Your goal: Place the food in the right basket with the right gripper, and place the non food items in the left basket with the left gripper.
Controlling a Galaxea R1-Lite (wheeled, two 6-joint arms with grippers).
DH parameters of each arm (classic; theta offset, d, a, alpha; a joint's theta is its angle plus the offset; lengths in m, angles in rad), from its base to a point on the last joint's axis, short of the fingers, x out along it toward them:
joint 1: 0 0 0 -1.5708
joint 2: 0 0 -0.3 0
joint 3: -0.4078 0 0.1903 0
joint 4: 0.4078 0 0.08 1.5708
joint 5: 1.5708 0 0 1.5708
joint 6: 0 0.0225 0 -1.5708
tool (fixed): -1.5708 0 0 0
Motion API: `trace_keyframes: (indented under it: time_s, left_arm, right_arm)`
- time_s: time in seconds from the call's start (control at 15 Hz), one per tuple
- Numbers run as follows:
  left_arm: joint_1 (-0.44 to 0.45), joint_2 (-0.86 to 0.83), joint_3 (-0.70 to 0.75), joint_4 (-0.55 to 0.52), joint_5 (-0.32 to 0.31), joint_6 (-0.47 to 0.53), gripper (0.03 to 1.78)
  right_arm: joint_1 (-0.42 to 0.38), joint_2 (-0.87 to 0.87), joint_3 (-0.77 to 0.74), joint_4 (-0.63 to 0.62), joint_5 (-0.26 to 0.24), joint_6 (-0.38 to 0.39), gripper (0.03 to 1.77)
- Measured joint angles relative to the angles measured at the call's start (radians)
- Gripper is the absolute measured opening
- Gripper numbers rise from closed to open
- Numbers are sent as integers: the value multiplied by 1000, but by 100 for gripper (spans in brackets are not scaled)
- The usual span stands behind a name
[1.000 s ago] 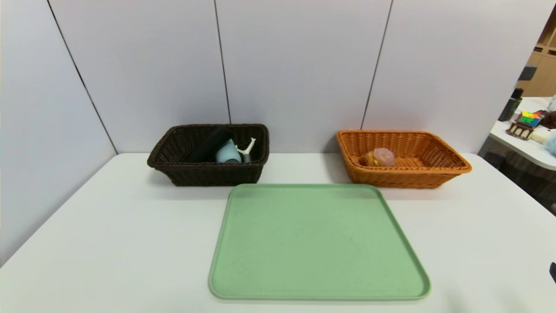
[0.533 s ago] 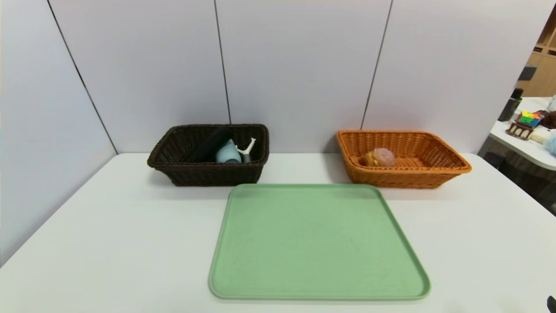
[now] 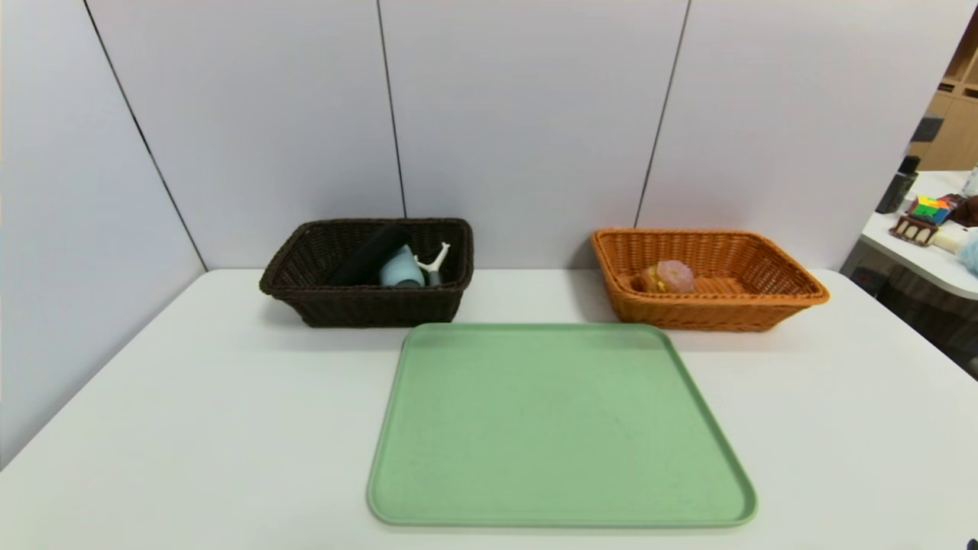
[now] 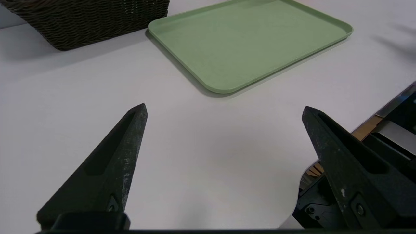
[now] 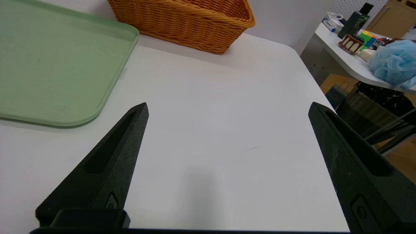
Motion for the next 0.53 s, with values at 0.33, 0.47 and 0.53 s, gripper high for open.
trace_keyframes:
  time_s: [0.33,0.47,0.53]
  left_arm:
    - [-12,-16,15,-1,5,-7,169]
    - [-13,-29,35,-3,31,-7,169]
    - [-13,-34,46,-4,54,-7,169]
  right_arm:
    - [-12,-27,1,9,0,4,169]
    - [-13,-41,1,34,2,9,169]
    - [-12,-48,1,35,2,9,169]
